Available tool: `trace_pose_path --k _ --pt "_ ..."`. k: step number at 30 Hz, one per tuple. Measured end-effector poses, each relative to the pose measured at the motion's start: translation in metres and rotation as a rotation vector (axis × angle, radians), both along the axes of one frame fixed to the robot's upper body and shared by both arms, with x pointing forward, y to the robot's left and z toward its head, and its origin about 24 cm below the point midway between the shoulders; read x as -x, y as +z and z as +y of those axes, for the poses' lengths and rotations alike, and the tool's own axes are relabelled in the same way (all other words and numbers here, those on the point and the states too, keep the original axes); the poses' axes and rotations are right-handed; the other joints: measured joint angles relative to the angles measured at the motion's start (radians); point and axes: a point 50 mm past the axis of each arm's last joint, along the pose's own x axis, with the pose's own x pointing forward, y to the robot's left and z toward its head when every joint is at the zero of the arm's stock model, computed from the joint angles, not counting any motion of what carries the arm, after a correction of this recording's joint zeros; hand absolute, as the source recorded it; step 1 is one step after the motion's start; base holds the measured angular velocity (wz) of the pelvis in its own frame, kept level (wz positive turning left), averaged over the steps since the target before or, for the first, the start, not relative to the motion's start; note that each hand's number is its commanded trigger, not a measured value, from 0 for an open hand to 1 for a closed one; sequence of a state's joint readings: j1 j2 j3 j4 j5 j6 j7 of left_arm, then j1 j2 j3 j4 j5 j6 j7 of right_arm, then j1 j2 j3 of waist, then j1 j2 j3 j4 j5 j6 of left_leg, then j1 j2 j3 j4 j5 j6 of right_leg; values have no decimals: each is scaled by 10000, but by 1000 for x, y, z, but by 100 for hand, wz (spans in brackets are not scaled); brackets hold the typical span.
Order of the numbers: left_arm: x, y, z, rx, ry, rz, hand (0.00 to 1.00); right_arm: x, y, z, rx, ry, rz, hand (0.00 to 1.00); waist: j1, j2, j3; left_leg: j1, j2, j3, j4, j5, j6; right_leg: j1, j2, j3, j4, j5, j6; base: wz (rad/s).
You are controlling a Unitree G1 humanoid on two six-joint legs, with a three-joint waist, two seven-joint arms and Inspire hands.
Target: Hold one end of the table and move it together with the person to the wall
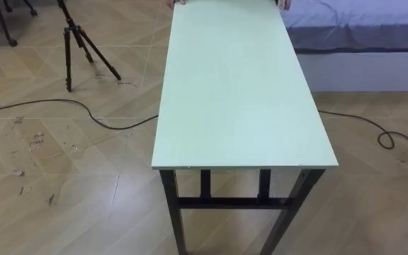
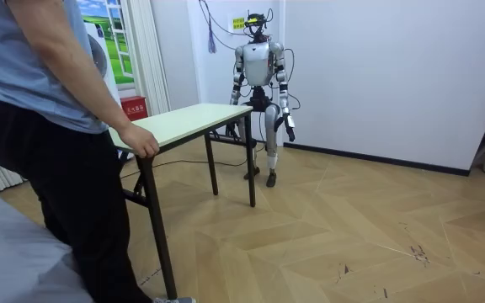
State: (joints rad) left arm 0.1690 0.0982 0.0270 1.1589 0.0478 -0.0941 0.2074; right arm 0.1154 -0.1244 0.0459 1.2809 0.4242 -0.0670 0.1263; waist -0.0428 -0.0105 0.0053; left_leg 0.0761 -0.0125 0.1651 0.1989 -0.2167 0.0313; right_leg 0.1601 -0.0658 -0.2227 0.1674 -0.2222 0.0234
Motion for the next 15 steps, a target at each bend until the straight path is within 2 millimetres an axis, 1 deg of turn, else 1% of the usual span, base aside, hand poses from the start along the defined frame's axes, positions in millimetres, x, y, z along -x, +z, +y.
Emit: trace_pose_path --k 4,9,11,12,15 --pt "0 0 0 10 -7 -10 0 0 0 0 -23 37 -22 0 39 35 -4 -1 1 4 -17 0 0 -12 1 31 -2 0 0 0" --pt "-2 0 0 24 -20 -41 0 -3 0 0 -48 358 -9 0 165 9 -10 -55 1 -2 -26 -1 0 -41 3 -22 -3 0 0 0" --pt "-1 0 -1 148 168 -40 0 -3 0 1 -103 367 -19 0 204 -17 -12 -108 0 -18 -24 -1 0 -38 2 -33 -2 0 0 0" --pt "-1 0 -1 220 264 -53 0 -3 0 2 -124 359 -28 0 208 18 -26 -122 -3 -20 -10 0 0 -39 1 -48 -4 0 0 0" --pt "4 -2 -2 837 1148 19 0 -3 0 2 -204 327 -9 0 192 11 -20 -125 -23 -40 -13 0 0 -53 -1 -72 -6 1 1 0"
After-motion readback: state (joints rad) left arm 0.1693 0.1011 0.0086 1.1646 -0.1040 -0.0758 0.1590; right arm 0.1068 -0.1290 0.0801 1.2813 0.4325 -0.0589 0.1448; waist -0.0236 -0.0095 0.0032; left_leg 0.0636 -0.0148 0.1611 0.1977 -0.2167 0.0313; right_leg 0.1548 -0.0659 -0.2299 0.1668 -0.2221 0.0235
